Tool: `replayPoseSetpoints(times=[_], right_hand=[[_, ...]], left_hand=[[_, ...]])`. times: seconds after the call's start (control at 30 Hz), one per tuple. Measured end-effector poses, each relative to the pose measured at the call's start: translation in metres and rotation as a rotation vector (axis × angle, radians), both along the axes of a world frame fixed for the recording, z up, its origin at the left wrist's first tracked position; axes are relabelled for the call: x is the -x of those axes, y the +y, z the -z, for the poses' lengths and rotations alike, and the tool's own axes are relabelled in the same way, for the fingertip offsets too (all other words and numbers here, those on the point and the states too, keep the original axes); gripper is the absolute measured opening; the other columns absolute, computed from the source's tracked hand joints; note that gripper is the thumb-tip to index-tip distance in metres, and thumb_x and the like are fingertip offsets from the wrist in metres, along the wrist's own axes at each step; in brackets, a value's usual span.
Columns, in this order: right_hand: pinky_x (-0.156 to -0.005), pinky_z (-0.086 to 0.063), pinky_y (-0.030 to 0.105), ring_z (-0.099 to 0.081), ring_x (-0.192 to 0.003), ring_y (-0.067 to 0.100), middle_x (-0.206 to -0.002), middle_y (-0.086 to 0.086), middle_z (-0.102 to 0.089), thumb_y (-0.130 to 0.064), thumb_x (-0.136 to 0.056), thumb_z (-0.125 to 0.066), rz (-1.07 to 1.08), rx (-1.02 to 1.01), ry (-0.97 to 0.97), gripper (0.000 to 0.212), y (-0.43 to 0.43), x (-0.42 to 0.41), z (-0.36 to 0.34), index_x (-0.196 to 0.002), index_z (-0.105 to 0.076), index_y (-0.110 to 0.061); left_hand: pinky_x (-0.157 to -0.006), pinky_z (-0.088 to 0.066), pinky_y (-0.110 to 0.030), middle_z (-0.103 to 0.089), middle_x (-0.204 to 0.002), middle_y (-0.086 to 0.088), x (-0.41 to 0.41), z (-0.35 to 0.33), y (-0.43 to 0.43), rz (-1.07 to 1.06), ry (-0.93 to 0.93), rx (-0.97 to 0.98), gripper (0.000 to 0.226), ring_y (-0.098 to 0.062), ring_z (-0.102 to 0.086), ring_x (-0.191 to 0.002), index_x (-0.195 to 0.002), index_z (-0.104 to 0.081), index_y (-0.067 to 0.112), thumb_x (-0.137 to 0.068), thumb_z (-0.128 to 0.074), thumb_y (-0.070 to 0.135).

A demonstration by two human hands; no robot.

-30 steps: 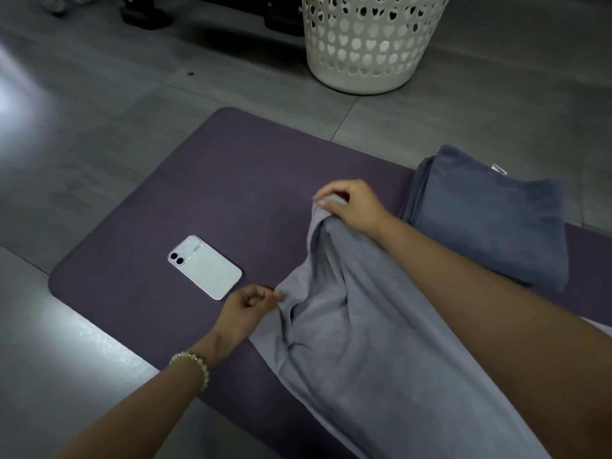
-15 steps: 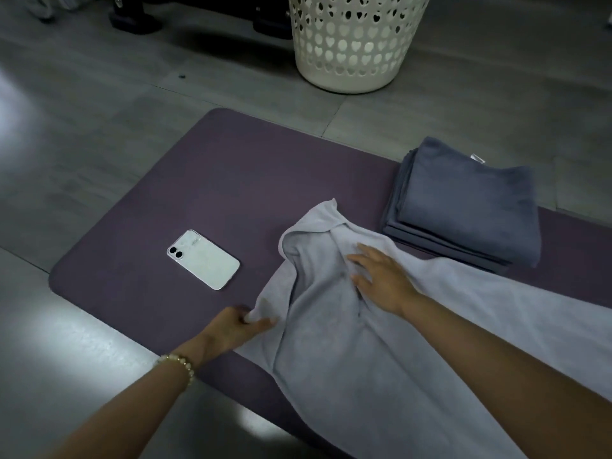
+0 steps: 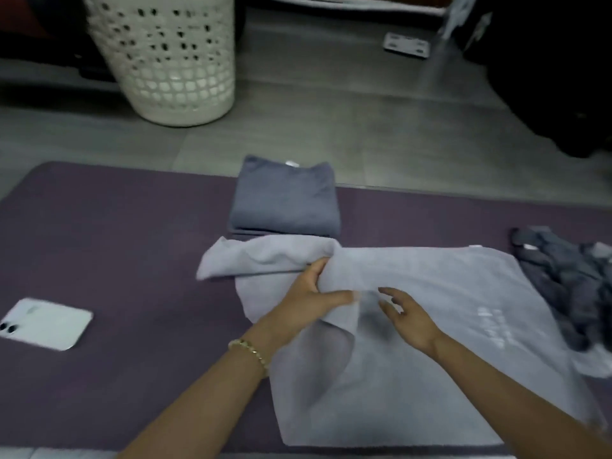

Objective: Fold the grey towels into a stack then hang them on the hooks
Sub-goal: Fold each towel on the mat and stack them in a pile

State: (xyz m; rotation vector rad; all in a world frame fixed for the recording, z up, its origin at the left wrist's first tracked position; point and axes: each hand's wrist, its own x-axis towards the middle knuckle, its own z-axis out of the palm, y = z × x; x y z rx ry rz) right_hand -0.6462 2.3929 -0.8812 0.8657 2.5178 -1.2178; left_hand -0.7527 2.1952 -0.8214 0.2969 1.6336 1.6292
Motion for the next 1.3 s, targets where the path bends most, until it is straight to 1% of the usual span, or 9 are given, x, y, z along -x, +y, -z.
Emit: replayPoseSetpoints(times=[0.17,0.3,0.47,0.7,0.77,0.9,1.07,1.2,1.3], right_hand=[[-0.102,-0.032,0.025,-0.041,-0.132,0.023,-0.146,0.006,-0.042,-0.026,-0.101,-0.041,0.204,0.086,-0.015,0.04,0.053,-0.063,0.017,-0.139,-0.043,-0.016],[-0.093,-0.034,0.018,-0.047,-0.121,0.02,-0.14,0.006,-0.045,-0.022,-0.099,-0.048,0.316,0.123,-0.01,0.038,0.081,-0.112,0.034,-0.136,-0.046,-0.014],[-0.078,-0.037,-0.001,-0.048,-0.108,0.016,-0.133,0.011,-0.049,-0.015,-0.095,-0.054,0.432,0.138,0.007,0.037,0.118,-0.174,0.045,-0.131,-0.051,-0.008],[-0.095,-0.037,0.02,-0.048,-0.121,0.021,-0.135,0.003,-0.047,-0.023,-0.091,-0.061,0.526,-0.102,0.031,0.039,0.171,-0.244,0.053,-0.128,-0.053,-0.015],[-0.11,-0.032,0.036,-0.036,-0.135,0.025,-0.147,0.006,-0.038,-0.029,-0.089,-0.063,0.542,-0.241,-0.022,0.044,0.187,-0.263,0.058,-0.13,-0.053,-0.021],[-0.117,-0.016,0.044,-0.009,-0.145,0.029,-0.157,0.009,-0.019,-0.04,-0.088,-0.062,0.548,-0.257,-0.185,0.04,0.205,-0.293,0.071,-0.127,-0.054,-0.036],[-0.092,-0.047,0.038,-0.055,-0.105,0.028,-0.123,0.011,-0.058,-0.034,-0.088,-0.064,0.71,-0.061,-0.076,0.034,0.206,-0.299,0.068,-0.117,-0.063,-0.018],[-0.072,-0.045,0.012,-0.058,-0.082,0.012,-0.105,0.008,-0.065,-0.015,-0.088,-0.065,0.664,0.026,0.157,0.02,0.194,-0.272,0.032,-0.108,-0.066,-0.01],[-0.083,-0.046,0.012,-0.058,-0.084,0.003,-0.095,-0.005,-0.063,-0.008,-0.078,-0.075,0.477,0.088,0.279,0.034,0.174,-0.233,-0.015,-0.11,-0.065,-0.016]], left_hand=[[-0.096,-0.05,-0.032,-0.067,-0.118,0.005,-0.056,0.031,0.084,0.047,-0.184,0.036,0.076,-0.014,-0.062,-0.109,-0.123,-0.06,0.022,-0.053,-0.086,0.036],[-0.081,-0.053,-0.03,-0.07,-0.107,-0.004,-0.09,0.071,0.117,-0.057,-0.367,0.067,0.031,-0.02,-0.065,-0.099,-0.104,-0.067,0.015,-0.075,-0.077,0.007],[-0.08,-0.052,-0.036,-0.068,-0.105,-0.007,-0.118,0.089,0.159,-0.104,-0.431,0.109,0.025,-0.023,-0.064,-0.094,-0.1,-0.067,0.012,-0.078,-0.073,0.003],[-0.08,-0.054,-0.03,-0.068,-0.105,-0.012,-0.163,0.094,0.211,-0.048,-0.428,0.142,0.027,-0.024,-0.064,-0.092,-0.106,-0.065,0.004,-0.079,-0.072,0.002],[-0.083,-0.055,-0.034,-0.068,-0.108,-0.015,-0.168,0.097,0.218,-0.068,-0.436,0.139,0.032,-0.028,-0.065,-0.096,-0.111,-0.065,0.0,-0.08,-0.071,0.0],[-0.079,-0.057,-0.034,-0.069,-0.106,-0.016,-0.173,0.099,0.218,-0.07,-0.425,0.144,0.032,-0.03,-0.066,-0.095,-0.111,-0.065,-0.001,-0.08,-0.07,0.001],[-0.079,-0.057,-0.035,-0.07,-0.104,-0.013,-0.172,0.09,0.214,-0.074,-0.332,0.139,0.029,-0.027,-0.067,-0.093,-0.109,-0.065,0.002,-0.08,-0.071,0.003],[-0.076,-0.055,-0.031,-0.067,-0.104,-0.01,-0.159,0.071,0.211,-0.153,-0.152,0.126,0.039,-0.022,-0.065,-0.092,-0.113,-0.055,0.004,-0.079,-0.073,0.005],[-0.083,-0.056,-0.04,-0.068,-0.099,-0.013,-0.134,0.04,0.198,-0.186,-0.019,0.077,0.042,-0.029,-0.066,-0.092,-0.102,-0.06,-0.005,-0.075,-0.079,0.022]])
